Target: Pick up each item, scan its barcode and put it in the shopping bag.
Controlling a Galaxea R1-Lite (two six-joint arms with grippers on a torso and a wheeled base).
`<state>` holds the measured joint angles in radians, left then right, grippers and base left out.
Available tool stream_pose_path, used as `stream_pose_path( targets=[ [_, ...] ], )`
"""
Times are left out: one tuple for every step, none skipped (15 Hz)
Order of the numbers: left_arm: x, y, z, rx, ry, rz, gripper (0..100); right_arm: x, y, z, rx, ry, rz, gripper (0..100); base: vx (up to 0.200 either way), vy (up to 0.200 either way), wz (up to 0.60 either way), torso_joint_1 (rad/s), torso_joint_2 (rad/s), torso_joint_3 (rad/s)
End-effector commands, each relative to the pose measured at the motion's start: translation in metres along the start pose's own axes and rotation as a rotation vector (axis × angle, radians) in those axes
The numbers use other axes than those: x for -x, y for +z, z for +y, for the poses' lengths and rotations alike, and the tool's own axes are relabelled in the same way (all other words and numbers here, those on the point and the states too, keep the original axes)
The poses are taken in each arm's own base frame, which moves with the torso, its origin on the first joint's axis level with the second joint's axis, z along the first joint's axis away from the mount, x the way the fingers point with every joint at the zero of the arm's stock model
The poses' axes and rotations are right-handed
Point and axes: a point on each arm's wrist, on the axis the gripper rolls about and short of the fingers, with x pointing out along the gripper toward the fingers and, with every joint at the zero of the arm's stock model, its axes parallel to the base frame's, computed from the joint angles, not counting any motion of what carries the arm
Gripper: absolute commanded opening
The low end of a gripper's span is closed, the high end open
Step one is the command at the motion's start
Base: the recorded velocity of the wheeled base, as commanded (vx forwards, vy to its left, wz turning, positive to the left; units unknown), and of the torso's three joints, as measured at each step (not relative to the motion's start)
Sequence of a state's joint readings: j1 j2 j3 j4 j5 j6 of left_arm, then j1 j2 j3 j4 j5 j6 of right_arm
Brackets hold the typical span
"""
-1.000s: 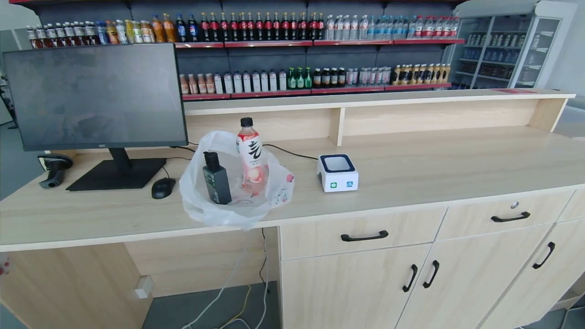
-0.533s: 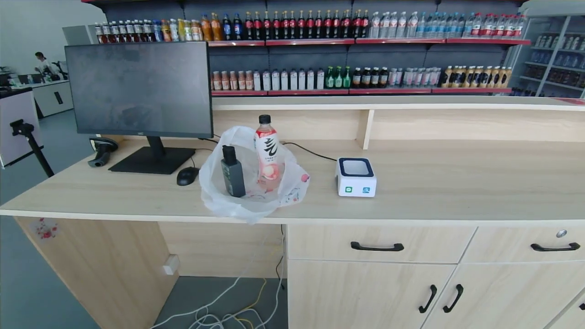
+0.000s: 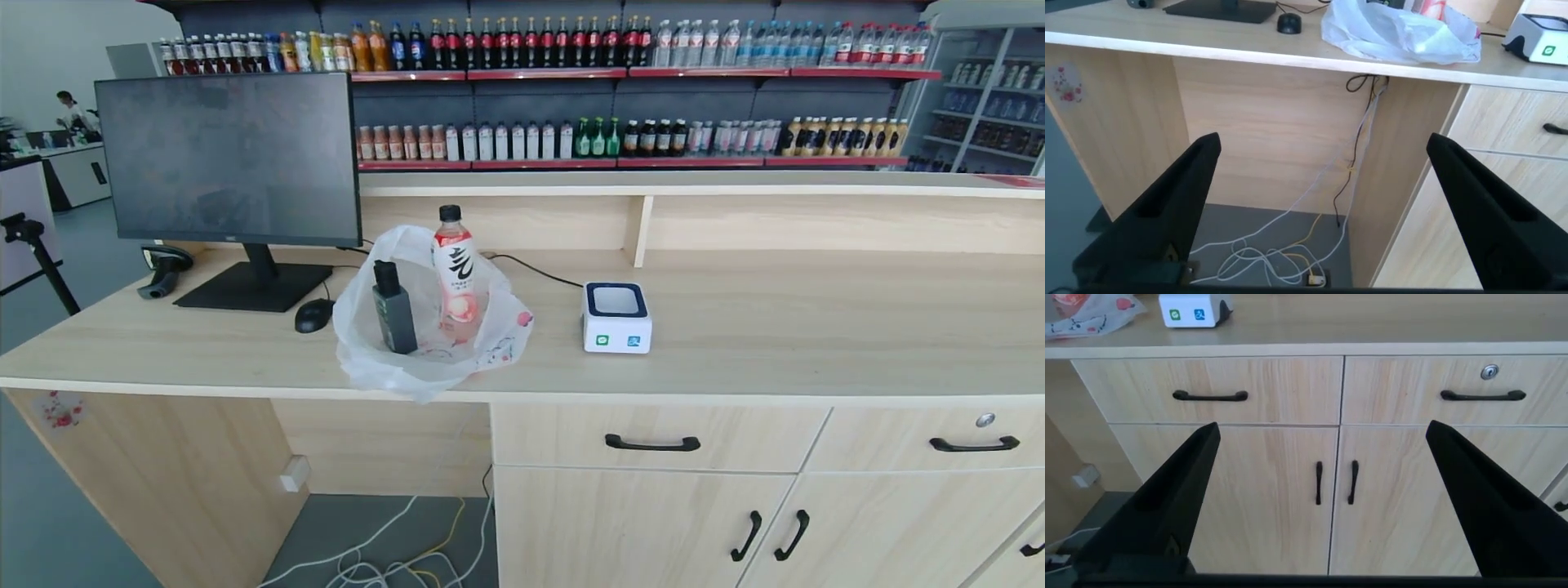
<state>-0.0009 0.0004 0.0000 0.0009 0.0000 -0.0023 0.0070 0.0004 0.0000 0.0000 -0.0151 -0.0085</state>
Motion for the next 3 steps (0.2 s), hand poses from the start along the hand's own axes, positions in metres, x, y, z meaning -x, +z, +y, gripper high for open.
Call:
stream_pose_path(
  targets=[
    [0.0000,0.0001,0.0000,-0.001,0.001,-0.001,100,0.0000,0.0000,0.0000,-0.001,0.000,0.000,100,0.000,0.000,0.00,0.000,0.00,0.000],
    [0.0000,0.0001,0.0000,-0.001,0.001,-0.001,100,0.0000,0.0000,0.0000,0.001,0.000,0.000,100,0.000,0.000,0.00,0.000,0.00,0.000],
    [0.0000,0.0001,0.0000,-0.001,0.001,-0.001,100,0.0000,0.0000,0.0000,0.007,0.000,0.000,100,0.000,0.000,0.00,0.000,0.00,0.000]
  ],
)
